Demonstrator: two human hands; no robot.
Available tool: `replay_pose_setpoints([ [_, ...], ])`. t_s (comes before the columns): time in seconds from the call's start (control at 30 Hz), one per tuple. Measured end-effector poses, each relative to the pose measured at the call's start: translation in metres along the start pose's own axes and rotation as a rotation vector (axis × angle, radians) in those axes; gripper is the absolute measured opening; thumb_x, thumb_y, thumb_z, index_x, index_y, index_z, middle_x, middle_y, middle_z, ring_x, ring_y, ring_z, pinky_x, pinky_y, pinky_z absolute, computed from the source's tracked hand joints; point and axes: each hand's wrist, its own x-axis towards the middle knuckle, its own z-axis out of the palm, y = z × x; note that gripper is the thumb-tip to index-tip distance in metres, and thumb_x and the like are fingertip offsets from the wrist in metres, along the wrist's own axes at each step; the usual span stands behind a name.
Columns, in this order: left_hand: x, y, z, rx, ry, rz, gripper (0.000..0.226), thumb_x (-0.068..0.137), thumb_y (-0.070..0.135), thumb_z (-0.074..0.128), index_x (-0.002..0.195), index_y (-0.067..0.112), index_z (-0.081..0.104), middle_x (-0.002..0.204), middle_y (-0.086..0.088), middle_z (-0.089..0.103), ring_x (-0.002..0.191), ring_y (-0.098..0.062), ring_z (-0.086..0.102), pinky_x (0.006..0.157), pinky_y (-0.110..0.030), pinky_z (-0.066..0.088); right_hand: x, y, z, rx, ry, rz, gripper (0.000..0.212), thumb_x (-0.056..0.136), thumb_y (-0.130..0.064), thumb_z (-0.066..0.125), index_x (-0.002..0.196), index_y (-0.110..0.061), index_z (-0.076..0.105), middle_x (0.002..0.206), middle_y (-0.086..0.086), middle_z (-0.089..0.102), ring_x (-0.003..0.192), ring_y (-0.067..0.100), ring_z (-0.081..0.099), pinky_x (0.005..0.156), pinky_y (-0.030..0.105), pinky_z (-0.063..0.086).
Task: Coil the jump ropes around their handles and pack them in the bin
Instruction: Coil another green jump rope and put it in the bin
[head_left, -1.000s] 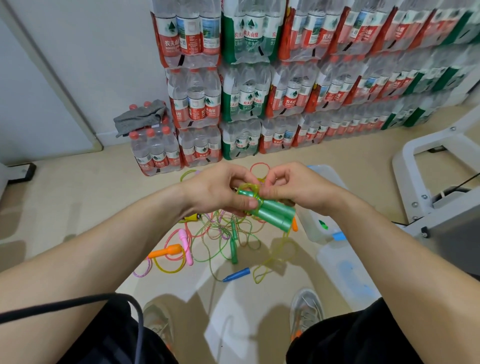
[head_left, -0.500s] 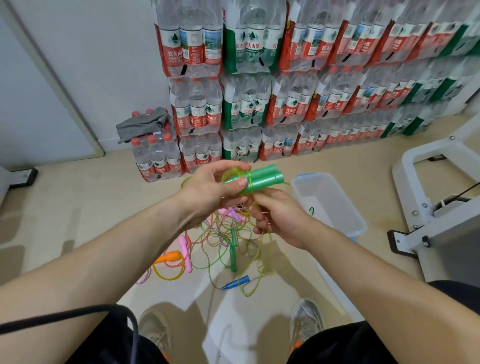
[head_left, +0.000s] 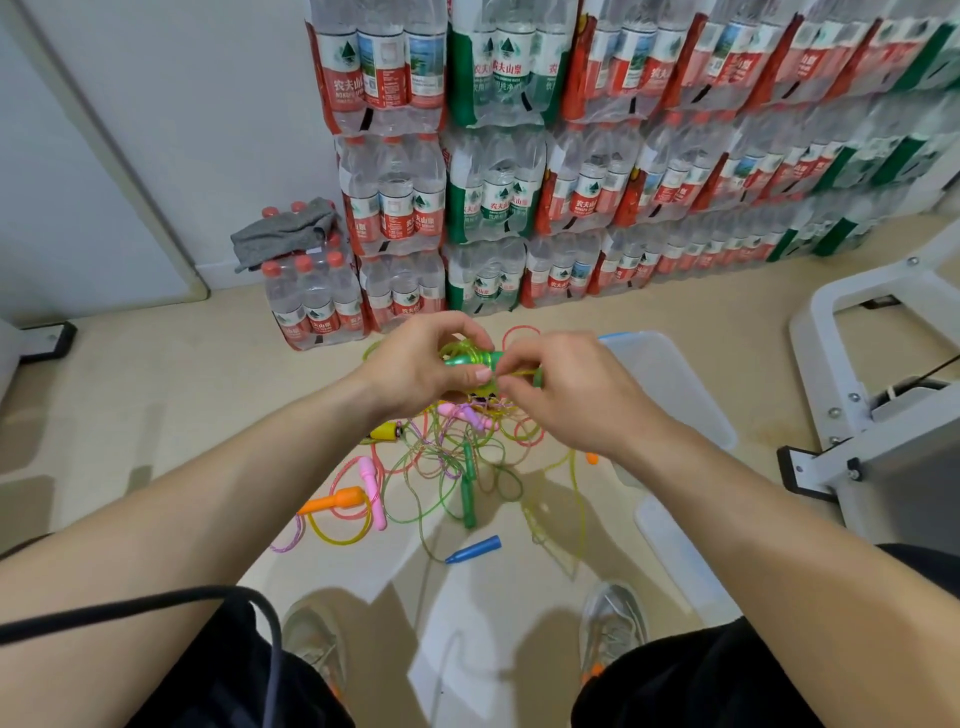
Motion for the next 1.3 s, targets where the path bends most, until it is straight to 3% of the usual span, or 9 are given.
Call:
replay_pose_setpoints([
  [0.13,-0.005,0.008,0.001,0.027,-0.125,0.07,0.025,0.081,0.004,0.08,0.099,0.017,0.07,0.106,-0.011,0.069,0.086,-0.021,0.07,0.069,-0.035,0.062,0.002,0.006,-0.016,0.25,-0.084,-0.011,0.016,0.085,-0.012,0.074,0.082,-0.027,0.07,0.068,-0.023,0.063,0.058,-0.003,0.053,0.059,0.017,0.037],
  [0.23,-0.009,0.012,0.007,0.156,-0.199,0.105,0.03,0.079,0.008,0.083,0.097,0.027,0.067,0.099,-0.011,0.072,0.084,-0.023,0.069,0.072,-0.03,0.058,0.005,0.011,-0.024,0.27,-0.187,-0.007,0.017,0.085,-0.008,0.072,0.082,-0.025,0.072,0.063,-0.018,0.061,0.057,-0.002,0.053,0.059,0.015,0.039],
  [0.33,-0.01,0.016,0.009,0.338,-0.188,0.128,0.038,0.077,0.02,0.086,0.099,0.038,0.061,0.098,0.003,0.071,0.09,-0.014,0.067,0.079,-0.026,0.051,0.008,0.019,-0.028,0.291,-0.157,-0.011,0.014,0.081,-0.012,0.081,0.08,-0.023,0.072,0.065,-0.015,0.065,0.061,-0.003,0.057,0.063,0.018,0.044],
  [0.43,-0.015,0.022,0.011,0.376,-0.196,0.144,0.043,0.077,0.02,0.086,0.106,0.034,0.058,0.092,0.01,0.067,0.083,-0.005,0.062,0.068,-0.015,0.044,0.009,0.024,-0.027,0.33,-0.113,-0.008,0.024,0.075,-0.014,0.088,0.075,-0.027,0.068,0.062,-0.019,0.064,0.062,-0.003,0.058,0.062,0.018,0.045],
  [0.63,-0.017,0.021,0.009,0.059,-0.161,0.073,0.04,0.073,0.015,0.088,0.106,0.024,0.068,0.099,-0.011,0.072,0.089,-0.027,0.069,0.08,-0.04,0.056,0.01,0.03,-0.017,0.586,-0.014,0.043,0.017,0.08,-0.01,0.084,0.08,-0.017,0.068,0.073,-0.005,0.065,0.07,0.008,0.061,0.07,0.028,0.05],
  [0.87,-0.021,0.017,0.014,-0.028,-0.098,-0.012,0.034,0.073,0.01,0.087,0.099,0.021,0.068,0.085,-0.007,0.07,0.068,-0.014,0.064,0.066,-0.031,0.056,0.013,0.026,-0.001,0.691,-0.055,0.127,0.012,0.084,-0.014,0.08,0.081,-0.013,0.068,0.076,0.007,0.067,0.072,0.018,0.06,0.072,0.036,0.048],
  [1.07,-0.022,0.02,0.008,-0.257,-0.131,-0.022,0.035,0.076,-0.004,0.08,0.105,0.011,0.067,0.091,-0.012,0.071,0.078,-0.022,0.071,0.071,-0.034,0.061,0.008,0.032,0.0,1.123,-0.348,0.454,0.028,0.081,-0.038,0.067,0.094,-0.014,0.063,0.077,0.004,0.062,0.063,0.015,0.058,0.058,0.03,0.044],
  [1.17,-0.021,0.019,0.008,-0.421,-0.061,-0.058,0.03,0.08,-0.006,0.075,0.104,0.009,0.066,0.09,-0.009,0.07,0.077,-0.023,0.07,0.07,-0.034,0.063,0.007,0.028,0.02,1.195,-0.284,0.511,0.017,0.1,-0.032,0.057,0.087,-0.021,0.059,0.061,-0.003,0.044,0.049,0.01,0.037,0.057,0.03,0.035],
  [1.3,-0.014,0.013,0.006,-0.564,0.101,-0.127,0.025,0.08,0.0,0.076,0.101,0.01,0.065,0.103,-0.016,0.065,0.085,-0.027,0.07,0.074,-0.038,0.063,-0.001,0.015,0.05,1.031,-0.163,0.523,0.037,0.108,-0.029,0.042,0.076,-0.014,0.055,0.052,-0.003,0.039,0.044,0.013,0.033,0.056,0.03,0.037],
])
